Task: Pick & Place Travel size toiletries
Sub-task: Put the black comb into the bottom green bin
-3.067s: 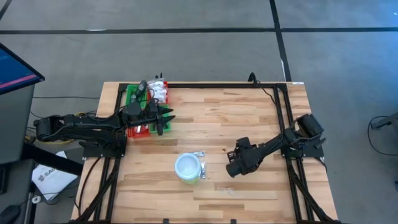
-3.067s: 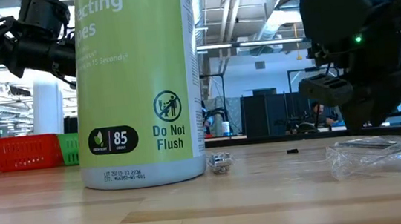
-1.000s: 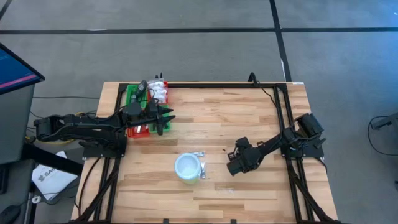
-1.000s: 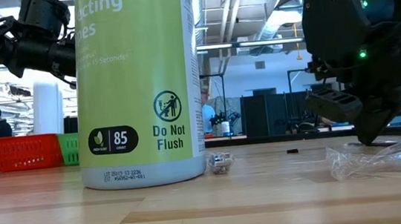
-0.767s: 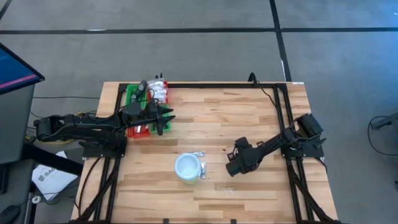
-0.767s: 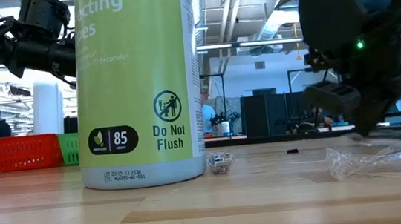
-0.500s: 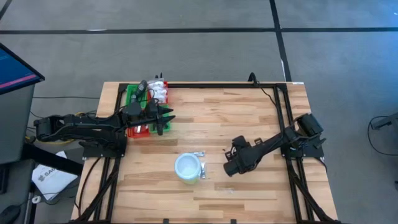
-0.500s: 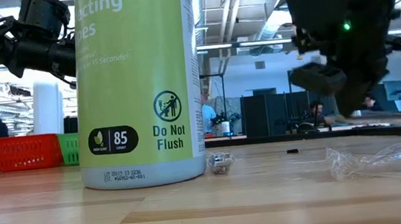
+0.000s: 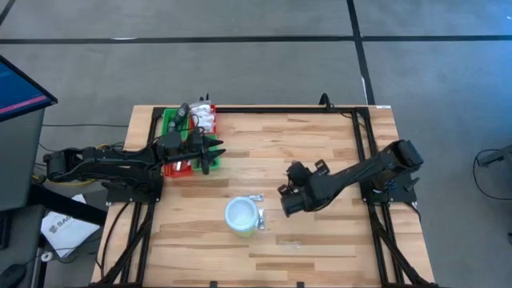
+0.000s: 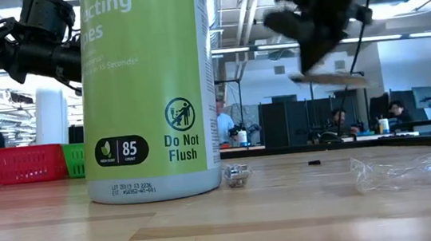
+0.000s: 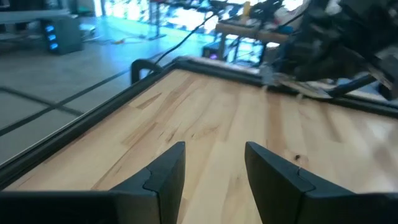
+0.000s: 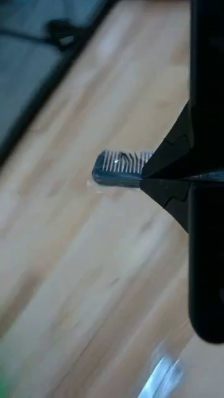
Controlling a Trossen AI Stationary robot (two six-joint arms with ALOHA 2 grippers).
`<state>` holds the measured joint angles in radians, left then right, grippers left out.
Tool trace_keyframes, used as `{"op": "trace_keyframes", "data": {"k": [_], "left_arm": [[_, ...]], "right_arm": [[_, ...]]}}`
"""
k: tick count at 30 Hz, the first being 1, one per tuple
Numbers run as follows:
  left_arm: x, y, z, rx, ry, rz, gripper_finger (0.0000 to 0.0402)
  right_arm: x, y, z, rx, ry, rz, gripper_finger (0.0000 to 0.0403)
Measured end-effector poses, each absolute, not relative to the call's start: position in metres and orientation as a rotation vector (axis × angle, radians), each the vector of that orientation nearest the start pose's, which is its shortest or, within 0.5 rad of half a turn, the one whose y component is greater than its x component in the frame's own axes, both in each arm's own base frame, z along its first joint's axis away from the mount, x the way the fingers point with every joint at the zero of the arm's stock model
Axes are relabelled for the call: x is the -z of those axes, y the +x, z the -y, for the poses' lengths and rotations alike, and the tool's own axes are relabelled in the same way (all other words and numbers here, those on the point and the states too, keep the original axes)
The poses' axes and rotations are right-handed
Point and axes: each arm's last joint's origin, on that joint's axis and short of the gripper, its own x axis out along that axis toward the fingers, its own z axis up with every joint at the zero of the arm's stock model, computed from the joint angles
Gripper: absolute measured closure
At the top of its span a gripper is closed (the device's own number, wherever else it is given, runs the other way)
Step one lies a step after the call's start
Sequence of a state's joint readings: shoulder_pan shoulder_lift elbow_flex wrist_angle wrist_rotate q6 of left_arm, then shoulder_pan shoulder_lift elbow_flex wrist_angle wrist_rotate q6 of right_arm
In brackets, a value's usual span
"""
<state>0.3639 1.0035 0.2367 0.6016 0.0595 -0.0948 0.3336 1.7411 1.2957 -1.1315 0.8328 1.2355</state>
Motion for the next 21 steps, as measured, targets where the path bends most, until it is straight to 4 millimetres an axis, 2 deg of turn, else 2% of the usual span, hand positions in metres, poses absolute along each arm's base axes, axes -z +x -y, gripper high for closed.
{"op": "trace_keyframes", "data": {"k": [5,13,17,21], "left_arm": [[-0.191,0.181,-0.064,-0.206,-0.120,-0.079,0.0243],[-0.206,0.183,-0.055,-0.038,-0.091,0.066,0.0243],[-0.210,0.185,-0.050,-0.005,-0.078,0.103,0.0243],[-0.212,0.186,-0.045,0.021,-0.048,0.128,0.0243]], "right_arm": [[-0.255,0.316,-0.071,0.895,0.113,-0.682,0.0403],[-0.293,0.357,-0.050,0.558,0.031,-0.474,0.0403],[-0.302,0.370,-0.040,0.401,0.024,-0.383,0.0403],[-0.310,0.376,-0.030,0.321,0.031,-0.314,0.0403]]}}
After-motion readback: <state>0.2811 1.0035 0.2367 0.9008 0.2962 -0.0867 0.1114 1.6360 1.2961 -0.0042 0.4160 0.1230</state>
